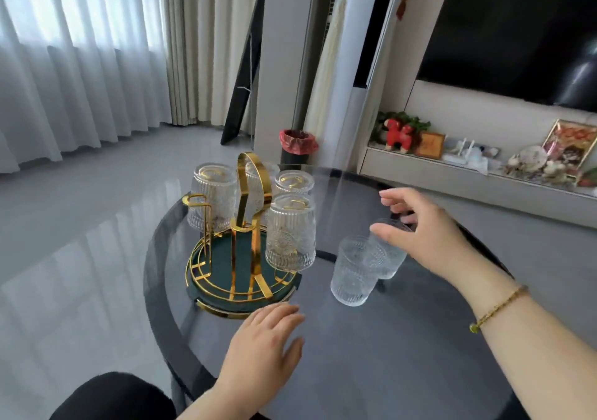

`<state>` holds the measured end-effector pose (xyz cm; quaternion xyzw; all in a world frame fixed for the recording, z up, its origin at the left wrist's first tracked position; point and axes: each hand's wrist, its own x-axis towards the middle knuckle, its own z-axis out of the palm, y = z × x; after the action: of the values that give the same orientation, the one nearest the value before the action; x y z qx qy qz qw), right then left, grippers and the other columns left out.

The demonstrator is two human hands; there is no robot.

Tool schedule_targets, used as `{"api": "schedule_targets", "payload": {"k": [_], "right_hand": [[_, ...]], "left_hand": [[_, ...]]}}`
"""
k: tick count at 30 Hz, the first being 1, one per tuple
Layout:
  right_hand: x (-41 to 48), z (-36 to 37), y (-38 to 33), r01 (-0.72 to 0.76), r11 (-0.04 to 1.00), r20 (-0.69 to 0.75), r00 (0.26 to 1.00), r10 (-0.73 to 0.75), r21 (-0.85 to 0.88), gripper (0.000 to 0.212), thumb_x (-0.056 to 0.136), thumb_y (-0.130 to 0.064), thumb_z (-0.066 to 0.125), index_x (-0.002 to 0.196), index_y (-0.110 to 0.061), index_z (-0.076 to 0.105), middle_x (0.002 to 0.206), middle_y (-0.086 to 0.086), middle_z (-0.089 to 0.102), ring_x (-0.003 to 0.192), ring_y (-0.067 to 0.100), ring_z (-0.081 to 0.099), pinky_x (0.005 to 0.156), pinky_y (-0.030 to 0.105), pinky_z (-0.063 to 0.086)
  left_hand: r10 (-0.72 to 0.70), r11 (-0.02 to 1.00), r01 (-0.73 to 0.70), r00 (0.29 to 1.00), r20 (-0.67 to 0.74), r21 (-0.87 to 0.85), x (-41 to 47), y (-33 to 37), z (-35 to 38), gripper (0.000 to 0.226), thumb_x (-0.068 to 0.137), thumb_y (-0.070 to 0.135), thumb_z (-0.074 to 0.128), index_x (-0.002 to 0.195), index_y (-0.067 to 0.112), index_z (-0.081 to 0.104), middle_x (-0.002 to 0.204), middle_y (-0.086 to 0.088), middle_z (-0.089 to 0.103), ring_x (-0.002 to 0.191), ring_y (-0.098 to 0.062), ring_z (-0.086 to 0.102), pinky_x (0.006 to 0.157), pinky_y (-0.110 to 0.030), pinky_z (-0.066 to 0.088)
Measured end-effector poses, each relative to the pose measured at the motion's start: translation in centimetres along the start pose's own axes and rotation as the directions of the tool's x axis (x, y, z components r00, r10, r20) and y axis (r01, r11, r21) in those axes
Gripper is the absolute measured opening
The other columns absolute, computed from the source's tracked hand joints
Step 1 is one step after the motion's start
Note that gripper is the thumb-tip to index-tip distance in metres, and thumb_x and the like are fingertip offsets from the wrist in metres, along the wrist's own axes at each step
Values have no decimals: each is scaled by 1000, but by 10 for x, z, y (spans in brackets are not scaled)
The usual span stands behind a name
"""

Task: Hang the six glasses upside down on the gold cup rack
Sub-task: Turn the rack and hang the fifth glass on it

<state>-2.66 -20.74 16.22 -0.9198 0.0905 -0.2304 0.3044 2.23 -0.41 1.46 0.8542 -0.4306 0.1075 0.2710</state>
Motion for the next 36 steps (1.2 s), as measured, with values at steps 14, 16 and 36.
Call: {"api": "schedule_targets", "payload": {"k": [14, 16, 36], "right_hand": [[-51, 109, 102, -481, 861, -26, 870, 492, 164, 89, 65, -37, 72, 136, -19, 19, 135, 1, 41, 125, 22, 36, 102, 34, 30], [-45, 118, 102, -497, 867, -77, 864, 498, 31, 92, 65, -42, 70, 136, -16, 19, 133, 2, 45, 125, 24, 36, 104, 37, 24], [-44, 118, 98, -447, 816, -21, 873, 487, 367, 73, 58, -21, 78, 120, -19, 38, 124, 5, 50, 110, 20, 48, 90, 33, 41]], "left_hand": [[-137, 988, 121, 970, 202, 91, 12, -10, 37, 39, 93, 41, 38, 131, 32, 39, 144, 14, 34, 133, -5, 23, 109, -23, 17], [-143, 988, 129, 968, 204, 80, 12, -10, 36, 39, 93, 41, 38, 130, 32, 39, 144, 15, 34, 133, -4, 23, 108, -22, 16], [-132, 991, 132, 991, 14, -30, -5, -14, 10, 24, 80, 20, 66, 102, 26, 65, 112, 10, 63, 107, -7, 56, 86, -16, 40]]}}
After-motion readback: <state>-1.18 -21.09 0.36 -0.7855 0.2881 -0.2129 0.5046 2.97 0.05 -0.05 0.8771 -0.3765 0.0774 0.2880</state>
